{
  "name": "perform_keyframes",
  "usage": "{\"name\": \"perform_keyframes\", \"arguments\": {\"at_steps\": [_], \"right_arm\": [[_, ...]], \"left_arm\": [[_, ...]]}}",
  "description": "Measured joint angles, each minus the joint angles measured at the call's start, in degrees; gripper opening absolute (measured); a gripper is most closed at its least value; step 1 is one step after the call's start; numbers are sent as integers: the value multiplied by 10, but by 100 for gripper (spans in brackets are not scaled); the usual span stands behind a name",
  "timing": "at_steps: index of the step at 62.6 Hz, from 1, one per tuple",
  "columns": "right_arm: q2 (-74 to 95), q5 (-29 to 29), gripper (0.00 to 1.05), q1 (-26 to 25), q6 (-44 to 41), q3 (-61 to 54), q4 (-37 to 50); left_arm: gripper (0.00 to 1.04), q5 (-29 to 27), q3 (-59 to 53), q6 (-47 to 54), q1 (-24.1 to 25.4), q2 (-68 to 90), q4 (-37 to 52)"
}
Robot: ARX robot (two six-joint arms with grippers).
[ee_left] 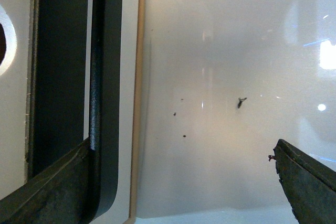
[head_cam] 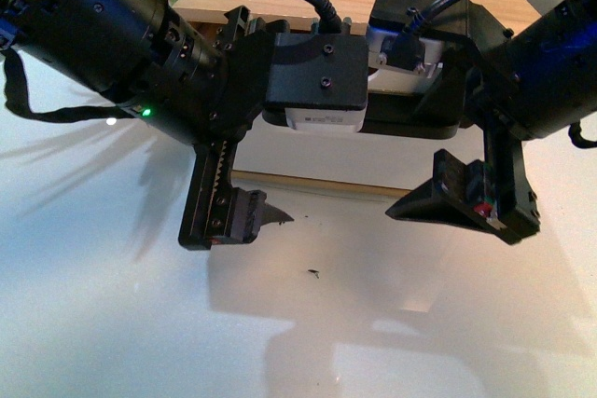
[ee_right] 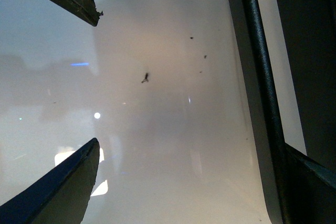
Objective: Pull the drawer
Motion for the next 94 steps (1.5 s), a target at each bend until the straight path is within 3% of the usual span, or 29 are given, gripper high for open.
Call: {"name": "perform_keyframes", "arguments": {"at_steps": [23,35,46,64,71,79,86,94], "right_arm": [[-63,-9,96,29,20,-81,16],[-91,-21,96,37,73,-120,66],[-132,-29,96,38,129,-148,116],[-263,-2,96,30,215,-217,194],[-356,56,96,23,288,-286,273],[-452,129,96,8,374,-360,340],[-570,203,96,-12,459,-445,356],[-687,264,96,-29,515,-497,333]], "left_arm": [[97,5,-89,0,-11,-69,7],[97,11,-136,-35,-18,-99,61],[97,43,-183,-129,-21,-135,141],[97,31,-271,-318,-14,-255,327],[97,-41,-333,-424,15,-349,426],[97,-136,-386,-511,47,-443,447],[97,-203,-444,-609,68,-568,394],[97,-243,-493,-670,85,-695,314]]}}
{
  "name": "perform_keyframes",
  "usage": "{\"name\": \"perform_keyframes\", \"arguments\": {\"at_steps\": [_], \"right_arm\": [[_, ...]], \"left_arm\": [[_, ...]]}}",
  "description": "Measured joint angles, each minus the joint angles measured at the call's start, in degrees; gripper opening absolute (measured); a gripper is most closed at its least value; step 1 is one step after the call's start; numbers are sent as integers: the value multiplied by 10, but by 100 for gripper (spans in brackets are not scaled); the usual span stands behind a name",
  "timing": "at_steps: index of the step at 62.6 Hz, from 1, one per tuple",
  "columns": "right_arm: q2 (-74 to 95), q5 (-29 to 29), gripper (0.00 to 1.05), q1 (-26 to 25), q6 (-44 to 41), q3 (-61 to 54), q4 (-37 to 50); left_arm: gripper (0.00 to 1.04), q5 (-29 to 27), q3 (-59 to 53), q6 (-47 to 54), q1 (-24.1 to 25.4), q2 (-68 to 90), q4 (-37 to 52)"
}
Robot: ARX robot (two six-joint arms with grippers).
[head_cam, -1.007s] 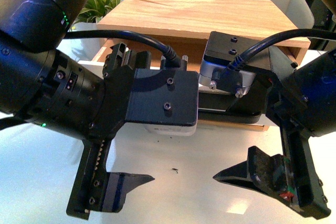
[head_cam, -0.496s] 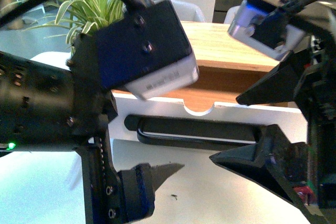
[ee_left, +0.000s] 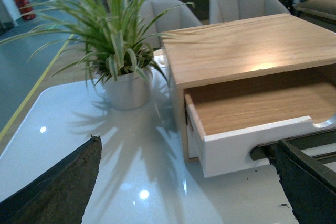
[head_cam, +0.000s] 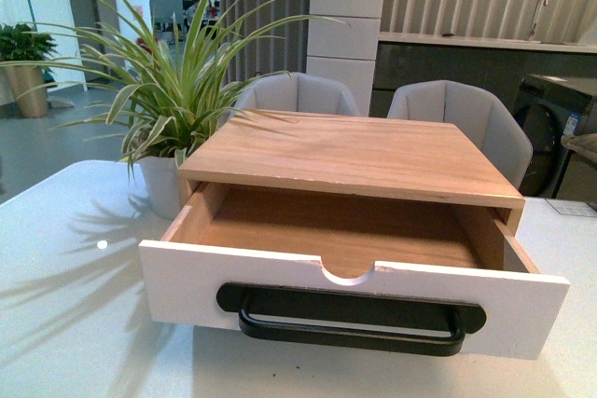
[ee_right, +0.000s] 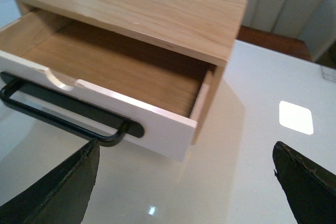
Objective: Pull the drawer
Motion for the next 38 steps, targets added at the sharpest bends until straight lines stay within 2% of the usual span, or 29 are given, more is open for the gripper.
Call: {"name": "perform_keyframes", "arguments": {"at_steps": [7,14,20,26,29,31,34,38], "right_arm": [[-94,31,96,-19,41,-27,-37],[-172,37,96,-42,76,-55,-63],[-193,43,96,-60,101,-64,-63],[-199,41,94,-60,106,-66,-62],[-229,30,84,-64,89,-81,-61],[-254,-17,76,-90,81,-93,-61],[-268,-50,62,-142,75,-102,-59],[-278,-57,42,-154,70,-119,-56]], "left_arm": [[97,-19,-27,-39,26,-97,-76],[97,-24,-47,-83,56,-170,-132],[97,-37,-62,-107,77,-193,-139],[97,-36,-63,-113,77,-195,-139],[89,-63,-78,-93,76,-203,-100],[80,-64,-90,-82,80,-213,-85],[66,-6,-101,-71,122,-229,-85],[46,1,-113,-68,153,-245,-88]]}}
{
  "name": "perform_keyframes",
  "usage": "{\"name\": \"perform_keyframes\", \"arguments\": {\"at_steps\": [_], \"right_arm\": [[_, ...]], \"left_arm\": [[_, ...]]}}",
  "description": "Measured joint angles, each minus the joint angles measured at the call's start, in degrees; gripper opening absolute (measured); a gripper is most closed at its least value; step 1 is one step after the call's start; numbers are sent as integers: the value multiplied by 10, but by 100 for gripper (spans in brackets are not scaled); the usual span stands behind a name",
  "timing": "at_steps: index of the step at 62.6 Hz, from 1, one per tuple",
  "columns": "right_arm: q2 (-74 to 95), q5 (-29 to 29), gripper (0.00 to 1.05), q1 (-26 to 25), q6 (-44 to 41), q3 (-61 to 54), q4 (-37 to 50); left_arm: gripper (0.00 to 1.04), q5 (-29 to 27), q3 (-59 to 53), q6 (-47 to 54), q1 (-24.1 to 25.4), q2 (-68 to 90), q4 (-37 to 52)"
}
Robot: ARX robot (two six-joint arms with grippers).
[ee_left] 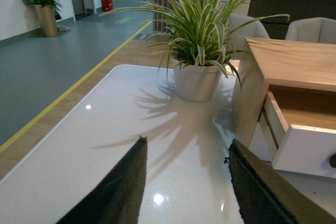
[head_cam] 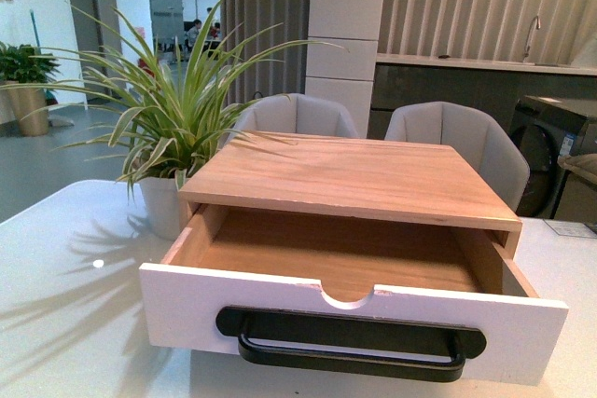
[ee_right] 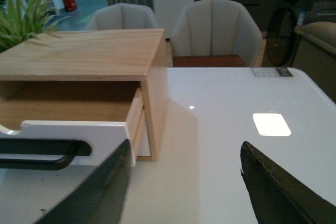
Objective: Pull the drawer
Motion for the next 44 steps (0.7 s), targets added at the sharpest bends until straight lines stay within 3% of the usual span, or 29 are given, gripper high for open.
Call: {"name": "perform_keyframes", "arguments": {"at_steps": [12,18,44], "right_arm": [[-17,-1,2,-1,-3,-23,5],[-22,-1,2,-1,-4,-28,6],[-54,-1,2,-2,-4,-48,12]], "left_arm": [[3,6,-17,3,1,-35,-18],[3,6,-24,5,1,-100,-89],[3,6,-44,5,1,-139,-93]]}}
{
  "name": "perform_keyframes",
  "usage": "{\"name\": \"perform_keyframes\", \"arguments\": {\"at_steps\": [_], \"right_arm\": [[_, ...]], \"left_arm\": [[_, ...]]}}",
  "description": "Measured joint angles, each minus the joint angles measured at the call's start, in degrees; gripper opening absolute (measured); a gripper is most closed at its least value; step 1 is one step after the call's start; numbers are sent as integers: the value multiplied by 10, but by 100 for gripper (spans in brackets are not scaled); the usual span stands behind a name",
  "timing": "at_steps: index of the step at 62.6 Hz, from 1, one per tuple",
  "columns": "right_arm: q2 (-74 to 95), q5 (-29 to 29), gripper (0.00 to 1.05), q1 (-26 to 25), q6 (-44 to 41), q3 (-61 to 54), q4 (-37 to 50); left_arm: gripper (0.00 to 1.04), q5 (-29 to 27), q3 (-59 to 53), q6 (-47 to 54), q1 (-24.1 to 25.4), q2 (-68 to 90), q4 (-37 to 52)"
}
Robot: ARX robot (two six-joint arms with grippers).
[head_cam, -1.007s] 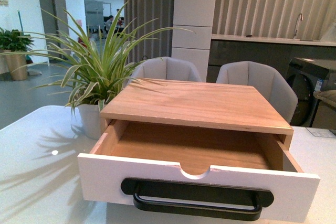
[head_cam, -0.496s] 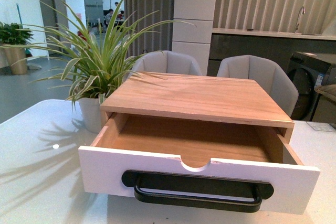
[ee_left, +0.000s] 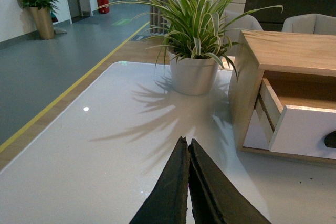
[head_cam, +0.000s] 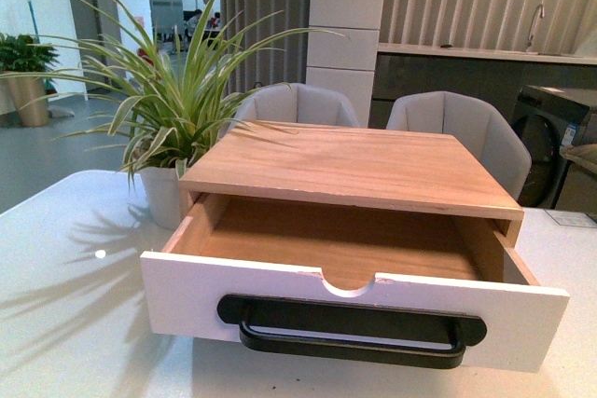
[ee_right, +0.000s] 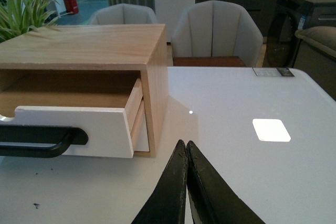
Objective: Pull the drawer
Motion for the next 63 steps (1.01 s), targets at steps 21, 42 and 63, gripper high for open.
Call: {"name": "perform_keyframes", "arguments": {"at_steps": [21,42,63], "right_arm": [[0,0,15,0,0,0,0],[0,0,89,0,0,0,0],[0,0,96,0,0,0,0]], "left_arm": [[13,0,0,0,0,0,0],[87,0,0,0,0,0,0],[97,0,0,2,0,0,0]]}}
